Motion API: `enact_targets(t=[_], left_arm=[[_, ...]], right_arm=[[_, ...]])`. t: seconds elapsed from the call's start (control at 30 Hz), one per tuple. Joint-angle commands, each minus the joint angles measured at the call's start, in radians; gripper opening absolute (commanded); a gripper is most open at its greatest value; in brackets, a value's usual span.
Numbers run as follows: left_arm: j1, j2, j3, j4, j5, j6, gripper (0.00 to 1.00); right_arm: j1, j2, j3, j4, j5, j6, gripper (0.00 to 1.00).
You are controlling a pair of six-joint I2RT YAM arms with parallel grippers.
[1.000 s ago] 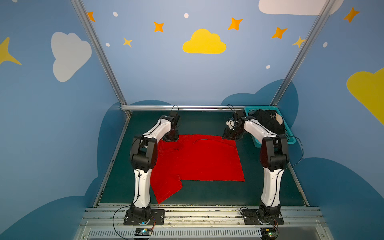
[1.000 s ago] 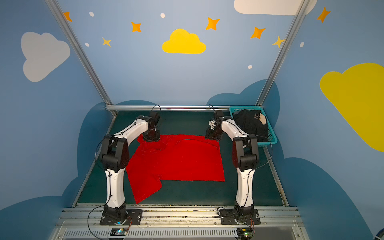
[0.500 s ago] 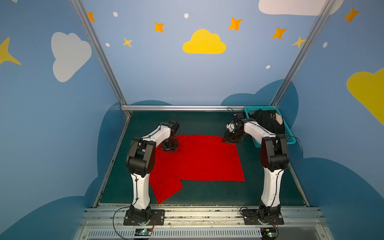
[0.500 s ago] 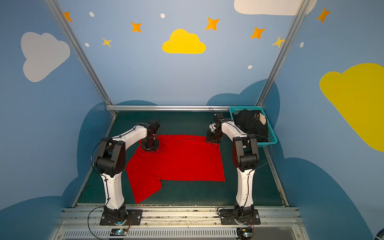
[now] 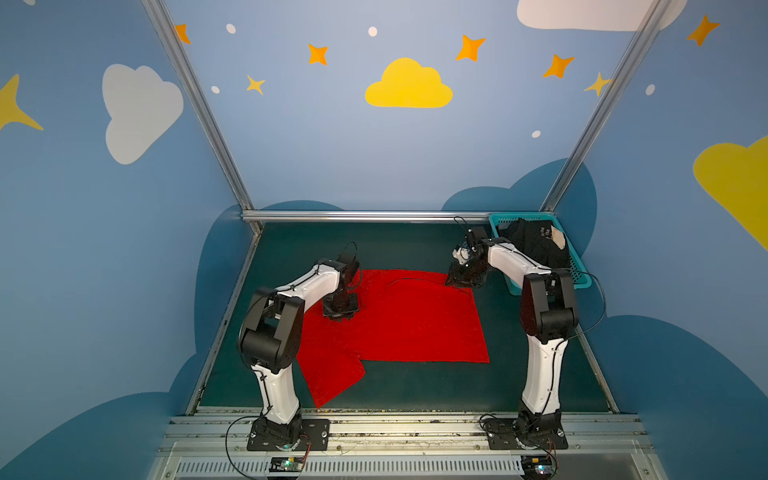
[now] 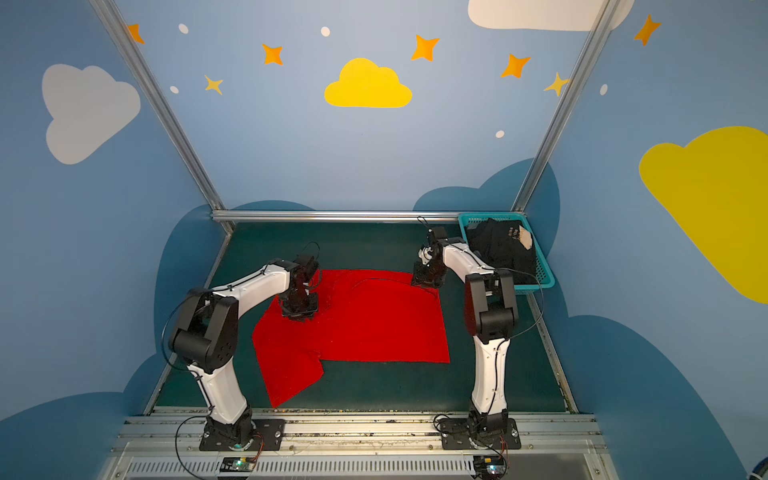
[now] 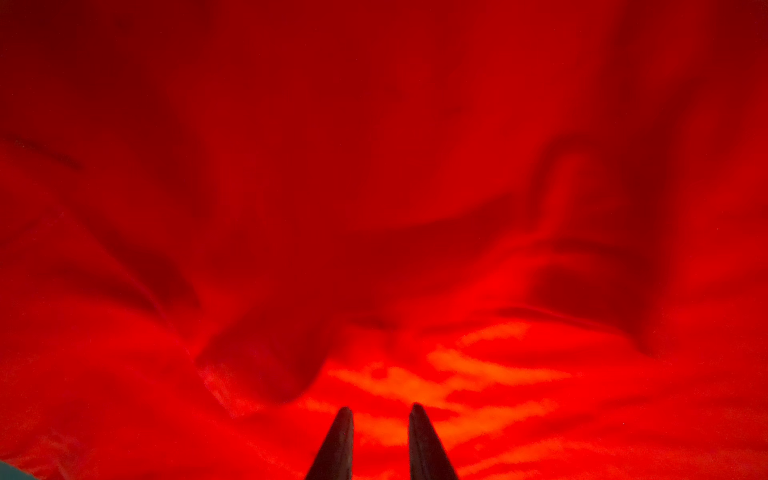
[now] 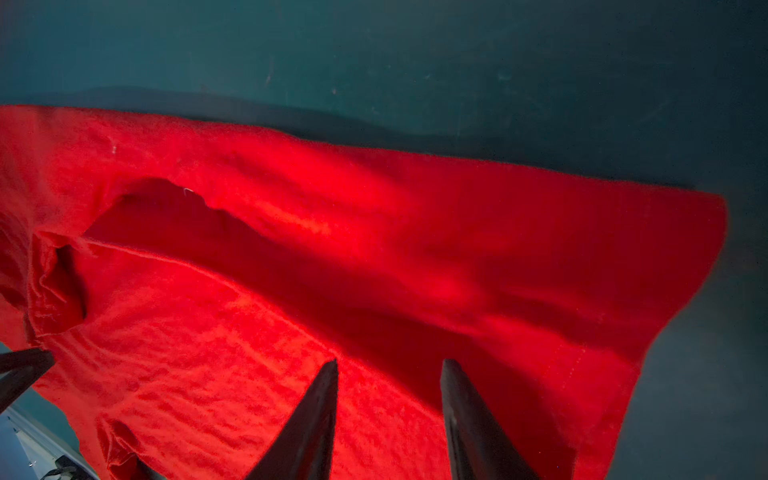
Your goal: Fold and stack the t-shirts
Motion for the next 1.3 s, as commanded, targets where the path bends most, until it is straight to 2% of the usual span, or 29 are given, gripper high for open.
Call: enact_targets(t=[0.0,0.13,0.3,0.43,0.57,0.77,0.97,1.27], left_arm=[[-0.001,-0.059,0.061,-0.018,0.004,-0.01,0.26],[0.01,-0.036,0.159,-0.009,-0.026,0.015,0.27],[0.039,0.102,0.264,0.012,-0.001,0.048,0.26],[0.051,0.202,0.307,0.02,-0.002,0.067,0.25],[0.073,0.262,0.31,0.028,-0.014,0.061,0.24],[0.104,0.284,0.281,0.045,-0.037,0.043,0.24],[0.126,0.284,0.259,0.056,-0.031,0.035,0.25],[0.168,0.307,0.263,0.049,-0.018,0.016,0.25]], right_arm=[[0.002,-0.036,0.006,-0.011,-0.011,-0.003,0.43],[0.001,-0.031,0.024,-0.009,-0.014,-0.004,0.43],[0.001,0.024,0.123,-0.039,0.005,-0.022,0.38],[0.001,0.109,0.256,-0.111,-0.015,-0.046,0.35],[0.008,0.156,0.291,-0.126,-0.054,-0.043,0.34],[0.04,0.152,0.214,-0.086,-0.092,-0.026,0.31],[0.056,0.063,0.038,-0.007,-0.092,0.008,0.26],[0.072,-0.062,-0.17,0.038,0.005,0.009,0.26]])
